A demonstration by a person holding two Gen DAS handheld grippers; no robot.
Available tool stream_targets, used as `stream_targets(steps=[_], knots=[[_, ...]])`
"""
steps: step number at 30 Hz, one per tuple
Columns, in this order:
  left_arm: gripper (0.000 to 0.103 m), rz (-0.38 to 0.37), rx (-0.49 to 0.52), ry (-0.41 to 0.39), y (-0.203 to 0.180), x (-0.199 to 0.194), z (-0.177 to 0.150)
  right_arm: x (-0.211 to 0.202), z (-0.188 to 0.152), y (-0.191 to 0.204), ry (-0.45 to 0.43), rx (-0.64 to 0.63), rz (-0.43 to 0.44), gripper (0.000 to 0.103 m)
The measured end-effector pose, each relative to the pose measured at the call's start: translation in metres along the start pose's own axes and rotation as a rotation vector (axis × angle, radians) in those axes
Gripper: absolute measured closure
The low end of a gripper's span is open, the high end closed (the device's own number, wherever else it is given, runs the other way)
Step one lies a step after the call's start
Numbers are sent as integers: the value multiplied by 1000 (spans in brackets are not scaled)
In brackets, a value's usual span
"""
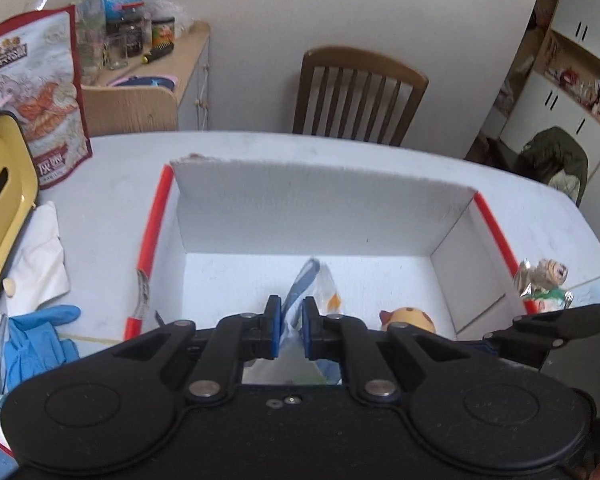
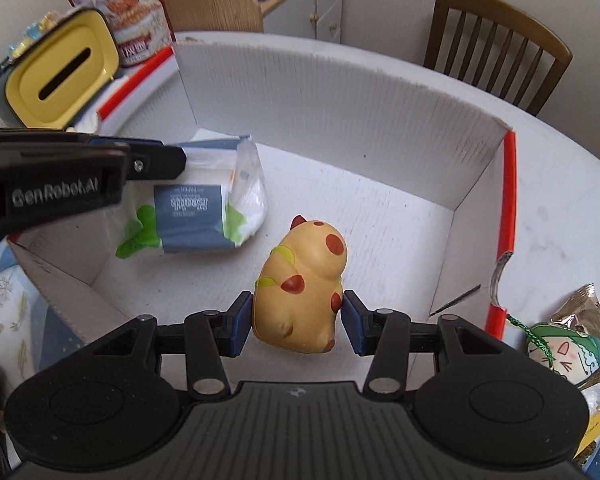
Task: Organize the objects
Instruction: 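Carry the bag and the plush cat over the red box with both tools, then open both tools to drop the bag and plush cat into the box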
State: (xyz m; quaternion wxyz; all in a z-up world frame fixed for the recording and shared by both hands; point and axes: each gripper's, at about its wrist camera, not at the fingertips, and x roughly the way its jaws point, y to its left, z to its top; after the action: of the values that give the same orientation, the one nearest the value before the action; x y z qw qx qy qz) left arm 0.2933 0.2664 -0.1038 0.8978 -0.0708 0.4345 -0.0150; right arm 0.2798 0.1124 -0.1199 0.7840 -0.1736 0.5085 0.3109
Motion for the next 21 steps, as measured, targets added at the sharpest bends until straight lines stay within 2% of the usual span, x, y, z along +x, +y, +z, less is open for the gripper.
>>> stream_targets(steps=[11, 16, 17, 19, 21], knots=[[93, -10, 45, 132, -3, 21, -7, 17, -2, 3, 64, 26, -9, 55], [86, 6, 67, 194, -4, 29, -14, 18, -3, 3, 64, 39, -10, 54], [86, 6, 64, 197, -2, 29, -16, 17, -4, 2, 61, 48, -10, 52], [82, 1, 56, 202, 2, 29, -20, 13, -5, -1, 49, 58, -6, 40], [81, -6, 41, 209, 6, 28, -22, 10, -6, -4, 37, 73, 0, 37]])
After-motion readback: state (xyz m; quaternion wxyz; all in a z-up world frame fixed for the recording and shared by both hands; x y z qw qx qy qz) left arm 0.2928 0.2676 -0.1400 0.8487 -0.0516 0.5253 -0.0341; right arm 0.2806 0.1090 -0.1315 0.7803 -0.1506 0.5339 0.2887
